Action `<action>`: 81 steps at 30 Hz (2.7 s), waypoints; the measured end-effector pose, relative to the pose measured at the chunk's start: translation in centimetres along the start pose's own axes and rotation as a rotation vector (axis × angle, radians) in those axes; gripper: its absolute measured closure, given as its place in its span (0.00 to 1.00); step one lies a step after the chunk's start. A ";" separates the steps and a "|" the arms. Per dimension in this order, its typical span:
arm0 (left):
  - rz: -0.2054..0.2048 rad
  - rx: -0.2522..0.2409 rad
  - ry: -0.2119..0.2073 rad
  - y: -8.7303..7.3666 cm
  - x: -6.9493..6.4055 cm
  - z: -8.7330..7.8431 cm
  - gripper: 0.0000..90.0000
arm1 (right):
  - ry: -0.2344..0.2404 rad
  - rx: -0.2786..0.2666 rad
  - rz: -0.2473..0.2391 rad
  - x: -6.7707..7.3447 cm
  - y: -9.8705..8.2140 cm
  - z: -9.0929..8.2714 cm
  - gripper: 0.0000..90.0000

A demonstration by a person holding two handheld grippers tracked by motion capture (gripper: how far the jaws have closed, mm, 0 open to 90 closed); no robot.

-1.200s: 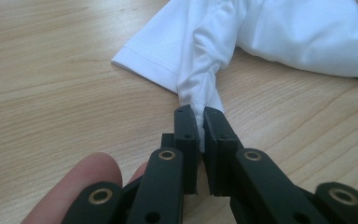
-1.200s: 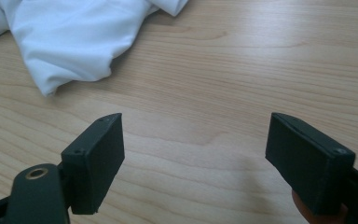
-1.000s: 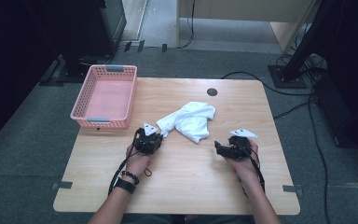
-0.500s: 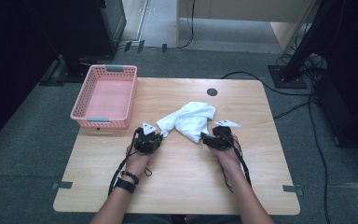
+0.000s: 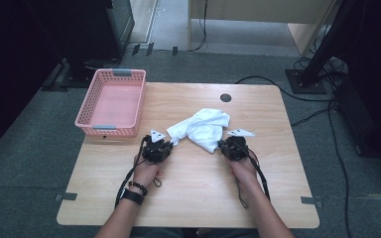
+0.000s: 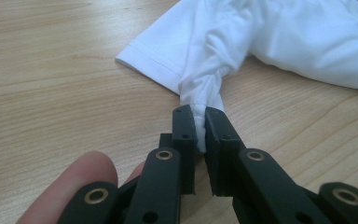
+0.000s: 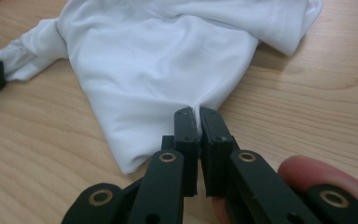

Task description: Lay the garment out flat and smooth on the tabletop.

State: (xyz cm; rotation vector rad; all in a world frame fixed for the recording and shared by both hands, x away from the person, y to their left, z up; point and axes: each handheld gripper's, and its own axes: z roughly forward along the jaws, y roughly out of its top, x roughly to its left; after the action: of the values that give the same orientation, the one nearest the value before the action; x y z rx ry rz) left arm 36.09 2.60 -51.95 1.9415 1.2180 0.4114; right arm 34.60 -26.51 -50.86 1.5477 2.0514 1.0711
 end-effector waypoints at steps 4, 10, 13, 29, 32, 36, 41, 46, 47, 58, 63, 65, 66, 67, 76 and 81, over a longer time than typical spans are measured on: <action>0.001 0.001 0.003 0.0 0.0 0.0 0.95 | -0.003 0.015 -0.053 -0.9 -0.5 -2.4 0.97; -0.001 -0.001 0.005 0.0 0.0 -0.1 0.95 | 0.007 0.063 -0.098 -1.6 -2.3 -4.5 0.97; 0.001 -0.001 0.006 0.0 0.0 -0.1 0.94 | -0.033 0.060 -0.098 -2.3 -2.7 -5.0 0.95; -0.015 -0.005 0.009 0.0 0.1 0.0 0.93 | -0.017 -0.021 0.115 -2.9 -0.5 -3.2 0.68; -0.018 -0.005 0.008 -0.1 0.1 -0.1 0.93 | -0.017 -0.002 0.102 -2.5 -0.7 -2.3 0.90; -0.022 -0.006 0.003 0.0 0.2 0.0 0.93 | -0.131 0.000 0.128 -3.1 -0.7 -2.6 0.88; -0.017 -0.006 0.000 0.0 0.1 0.0 0.92 | -0.085 -0.053 0.105 -0.9 1.1 -3.1 0.71; -0.013 -0.005 -0.006 0.0 0.1 -0.1 0.90 | 0.014 -0.023 0.149 1.9 3.1 -0.9 0.66; -0.014 -0.006 -0.007 0.0 0.1 0.0 0.89 | 0.025 -0.018 0.162 2.4 3.4 -0.5 0.65; -0.004 -0.005 -0.012 0.0 0.1 0.0 0.87 | -0.069 0.039 0.278 4.3 3.7 3.8 0.77; -0.012 -0.006 -0.008 0.0 0.2 0.0 0.88 | -0.084 0.011 0.218 3.7 3.2 2.7 1.00; -0.012 -0.005 -0.001 0.0 0.1 0.0 0.89 | -0.070 -0.014 0.194 3.3 3.1 1.4 1.00; -0.013 -0.006 0.002 0.0 0.1 0.1 0.90 | -0.079 -0.026 0.177 3.0 3.0 0.7 1.00; -0.012 -0.005 0.004 0.0 0.1 0.0 0.90 | -0.079 -0.037 0.168 2.7 2.9 0.0 1.00; -0.015 -0.004 0.005 0.1 0.1 0.1 0.92 | -0.092 -0.071 0.192 -1.5 1.4 -4.7 1.00; -0.012 -0.004 -0.002 0.1 0.1 0.1 0.92 | 0.033 -0.057 0.206 0.6 1.7 -3.5 0.79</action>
State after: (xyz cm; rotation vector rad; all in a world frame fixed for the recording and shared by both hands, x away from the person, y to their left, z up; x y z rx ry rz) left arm 36.25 2.67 -51.95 1.9301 1.2266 0.4052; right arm 33.16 -27.03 -47.28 1.7533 1.8955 1.2244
